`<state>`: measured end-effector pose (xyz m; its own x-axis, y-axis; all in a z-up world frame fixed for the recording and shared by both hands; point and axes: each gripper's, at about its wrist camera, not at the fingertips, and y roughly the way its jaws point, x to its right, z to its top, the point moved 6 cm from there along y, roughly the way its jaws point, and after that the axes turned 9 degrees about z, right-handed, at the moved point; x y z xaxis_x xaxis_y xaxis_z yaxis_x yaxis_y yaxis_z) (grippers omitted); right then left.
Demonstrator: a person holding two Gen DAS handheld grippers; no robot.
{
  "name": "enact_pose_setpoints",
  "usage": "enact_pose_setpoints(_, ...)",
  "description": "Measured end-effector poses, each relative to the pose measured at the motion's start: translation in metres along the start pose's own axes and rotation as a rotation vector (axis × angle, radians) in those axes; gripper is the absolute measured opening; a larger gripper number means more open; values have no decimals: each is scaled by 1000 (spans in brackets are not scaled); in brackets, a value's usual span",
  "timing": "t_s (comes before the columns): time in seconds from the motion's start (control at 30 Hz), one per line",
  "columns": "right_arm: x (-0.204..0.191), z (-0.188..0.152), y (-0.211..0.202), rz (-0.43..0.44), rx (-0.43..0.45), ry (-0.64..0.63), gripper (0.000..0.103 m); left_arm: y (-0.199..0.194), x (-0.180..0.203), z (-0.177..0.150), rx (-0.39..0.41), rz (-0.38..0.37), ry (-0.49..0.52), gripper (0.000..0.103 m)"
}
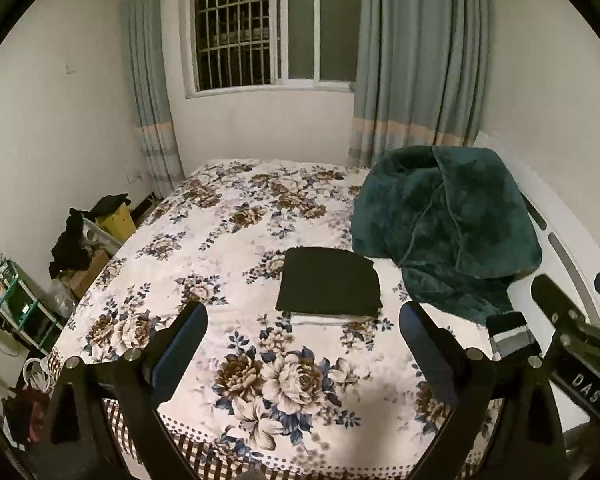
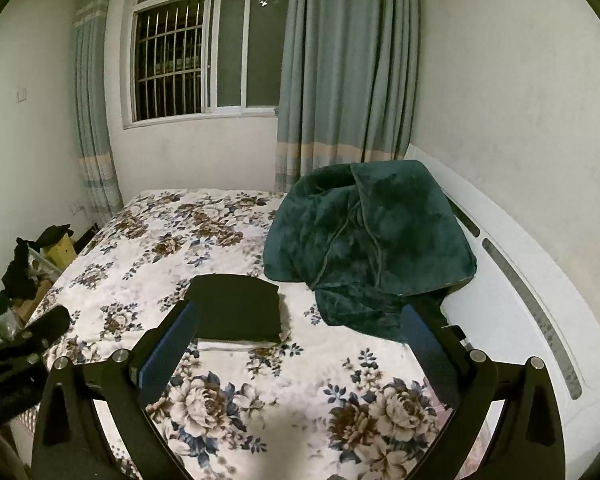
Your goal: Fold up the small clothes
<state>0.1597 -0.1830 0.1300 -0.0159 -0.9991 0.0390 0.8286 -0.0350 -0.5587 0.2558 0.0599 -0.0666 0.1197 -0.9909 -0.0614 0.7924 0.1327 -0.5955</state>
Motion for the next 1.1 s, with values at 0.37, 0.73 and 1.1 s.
enact_pose_setpoints(0.37, 0, 6, 1, 10, 9, -23, 103, -8, -5, 4, 12, 6, -10, 99)
enact_pose_setpoints(0.73, -2, 7, 4, 17, -7, -27, 103, -15, -6, 9, 15, 15, -6, 99)
enact_pose_setpoints(1.1, -7, 7, 6, 33, -6, -25, 103, -16, -9, 11, 20, 18, -9, 99)
